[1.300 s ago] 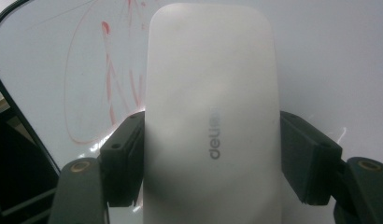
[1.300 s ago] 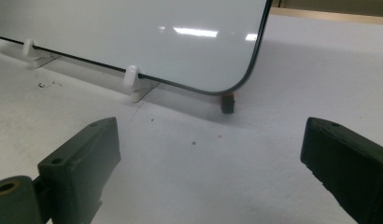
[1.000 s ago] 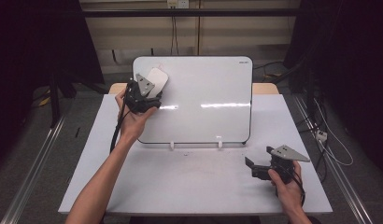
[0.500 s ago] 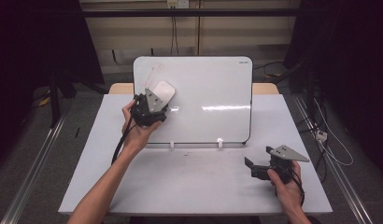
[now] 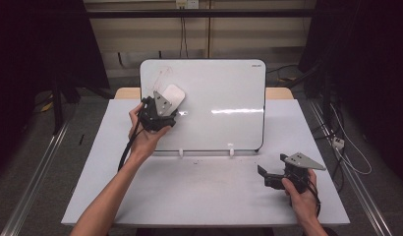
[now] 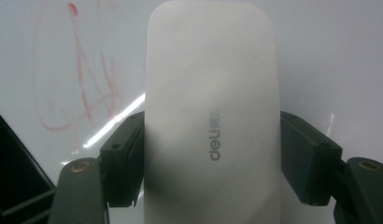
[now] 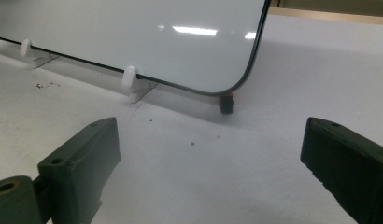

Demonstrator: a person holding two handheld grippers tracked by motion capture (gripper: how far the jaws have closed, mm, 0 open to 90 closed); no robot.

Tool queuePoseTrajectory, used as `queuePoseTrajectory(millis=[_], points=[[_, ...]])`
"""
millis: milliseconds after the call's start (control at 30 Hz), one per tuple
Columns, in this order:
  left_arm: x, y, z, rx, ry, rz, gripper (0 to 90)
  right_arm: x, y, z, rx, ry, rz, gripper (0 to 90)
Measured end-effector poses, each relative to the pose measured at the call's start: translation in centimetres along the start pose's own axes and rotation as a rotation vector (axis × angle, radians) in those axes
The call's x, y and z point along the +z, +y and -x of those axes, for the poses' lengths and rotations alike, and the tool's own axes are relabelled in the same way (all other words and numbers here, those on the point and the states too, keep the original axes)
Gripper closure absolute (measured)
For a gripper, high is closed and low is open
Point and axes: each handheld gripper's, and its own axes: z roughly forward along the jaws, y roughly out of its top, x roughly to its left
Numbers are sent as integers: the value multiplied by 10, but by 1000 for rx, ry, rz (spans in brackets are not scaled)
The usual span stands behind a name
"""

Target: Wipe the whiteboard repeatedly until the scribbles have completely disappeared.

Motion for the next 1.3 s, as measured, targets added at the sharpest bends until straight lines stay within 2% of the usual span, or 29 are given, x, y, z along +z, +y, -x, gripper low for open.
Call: queuePoseTrajectory(millis=[233, 300, 367, 500, 633, 700, 800, 900, 1100, 1233, 1300], points=[[8, 26, -21, -39, 21, 6, 311, 0, 0, 0, 4, -2, 0, 46], [10, 26, -18, -26, 39, 5, 311, 1, 0, 0, -1, 2, -1, 46], [8, 23, -17, -27, 35, 18, 311, 1, 0, 0, 0, 2, -1, 46], [6, 14, -4, 34, 13, -2, 312, 0, 0, 1, 5, -2, 0, 46], [3, 3, 10, 45, 0, -1, 311, 0, 0, -1, 0, 0, 0, 46], [2, 3, 13, 41, 5, -1, 311, 1, 0, -1, -3, 1, -4, 45], [5, 7, 8, 33, -17, -17, 311, 3, 1, -2, -2, 2, -5, 46], [7, 18, 3, 40, -14, -13, 311, 5, 1, -2, -2, 6, -9, 46], [15, 42, -13, 23, -9, -16, 311, 4, 1, -2, -5, 10, -6, 45], [18, 52, -22, -19, -3, -5, 311, 2, 0, 1, 1, 9, -1, 46], [20, 53, -23, -19, -1, -5, 311, 2, 0, 1, 6, 6, -2, 46]])
